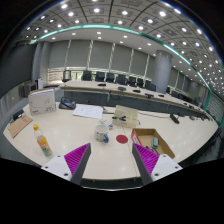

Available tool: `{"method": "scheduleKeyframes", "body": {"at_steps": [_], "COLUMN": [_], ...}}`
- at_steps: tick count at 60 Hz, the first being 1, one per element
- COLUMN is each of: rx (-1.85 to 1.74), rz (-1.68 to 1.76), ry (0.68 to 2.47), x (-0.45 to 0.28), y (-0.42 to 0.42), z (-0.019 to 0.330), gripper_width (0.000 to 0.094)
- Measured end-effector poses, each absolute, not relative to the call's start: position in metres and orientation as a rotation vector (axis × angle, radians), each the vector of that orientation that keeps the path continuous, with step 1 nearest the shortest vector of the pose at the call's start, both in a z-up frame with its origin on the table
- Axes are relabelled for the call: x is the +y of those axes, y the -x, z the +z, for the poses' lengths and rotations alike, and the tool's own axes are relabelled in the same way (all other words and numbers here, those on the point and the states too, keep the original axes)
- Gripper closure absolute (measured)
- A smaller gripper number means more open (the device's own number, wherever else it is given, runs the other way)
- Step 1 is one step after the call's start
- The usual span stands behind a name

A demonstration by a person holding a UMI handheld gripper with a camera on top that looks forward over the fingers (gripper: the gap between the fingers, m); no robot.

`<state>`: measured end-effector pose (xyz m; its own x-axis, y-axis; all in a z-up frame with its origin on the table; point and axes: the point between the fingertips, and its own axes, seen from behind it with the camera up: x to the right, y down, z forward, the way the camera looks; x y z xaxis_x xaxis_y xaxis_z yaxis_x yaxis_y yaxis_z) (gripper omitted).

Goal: Pour water

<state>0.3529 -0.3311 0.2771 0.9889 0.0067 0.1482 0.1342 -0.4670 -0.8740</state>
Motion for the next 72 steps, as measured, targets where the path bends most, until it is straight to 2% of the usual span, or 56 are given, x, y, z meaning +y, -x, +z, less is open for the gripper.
{"method": "scheduleKeyframes", "body": {"at_steps": [17, 36, 46, 57, 63, 69, 72], "rx": [-0.167, -0.244, -0.239, -0.144, -0.129, -0.118, -0.117], "rz": [-0.044, 0.137, 0.136, 0.122, 0.116, 0.106, 0.101], "ry": [2.114, 2.126, 2.059, 1.999, 1.965, 1.929, 1.927], "x": [-0.342, -0.336, -0.293, -0.24, -0.219, -0.208, -0.202], "y": [-0.266, -0.09, -0.027, 0.002, 0.009, 0.01, 0.01], "z": [0.218, 0.118, 0.083, 0.06, 0.054, 0.056, 0.056], "gripper_width": [0.008, 0.0078, 0.0077, 0.0078, 0.0165, 0.0384, 0.0412]}}
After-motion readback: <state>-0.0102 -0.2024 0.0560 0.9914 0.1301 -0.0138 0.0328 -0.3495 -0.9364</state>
